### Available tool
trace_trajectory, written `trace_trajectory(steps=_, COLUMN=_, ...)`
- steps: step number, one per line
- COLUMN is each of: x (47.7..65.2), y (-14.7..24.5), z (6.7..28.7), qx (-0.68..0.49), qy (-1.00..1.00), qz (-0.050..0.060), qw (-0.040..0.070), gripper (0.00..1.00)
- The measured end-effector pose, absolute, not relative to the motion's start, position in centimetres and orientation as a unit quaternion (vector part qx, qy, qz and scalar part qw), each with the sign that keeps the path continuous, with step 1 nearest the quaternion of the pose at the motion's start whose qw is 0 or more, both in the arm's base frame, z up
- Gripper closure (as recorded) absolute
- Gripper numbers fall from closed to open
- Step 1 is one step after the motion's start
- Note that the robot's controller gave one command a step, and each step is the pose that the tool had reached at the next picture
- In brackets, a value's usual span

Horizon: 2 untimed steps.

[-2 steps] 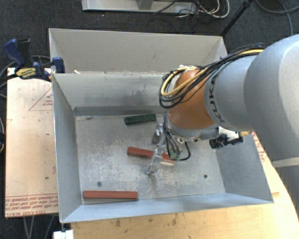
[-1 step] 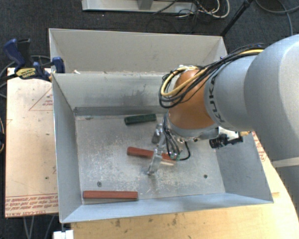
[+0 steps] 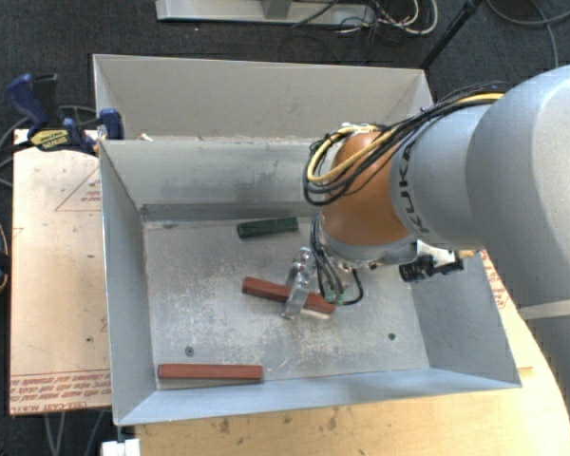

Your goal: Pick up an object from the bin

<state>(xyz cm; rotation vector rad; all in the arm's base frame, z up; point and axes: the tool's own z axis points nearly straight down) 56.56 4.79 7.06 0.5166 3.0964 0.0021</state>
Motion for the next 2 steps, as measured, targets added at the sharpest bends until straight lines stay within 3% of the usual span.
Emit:
trace_trajectory(steps=1, x=56.7, y=4.81, z=10.1, qx=0.164, qy=0.986, qz=0.001, qw=0.002, gripper=1.0)
trace_trajectory(steps=2, x=56.77, y=4.84, z=10.99, qx=0.163, qy=0.987, qz=0.001, qw=0.001, gripper=1.0)
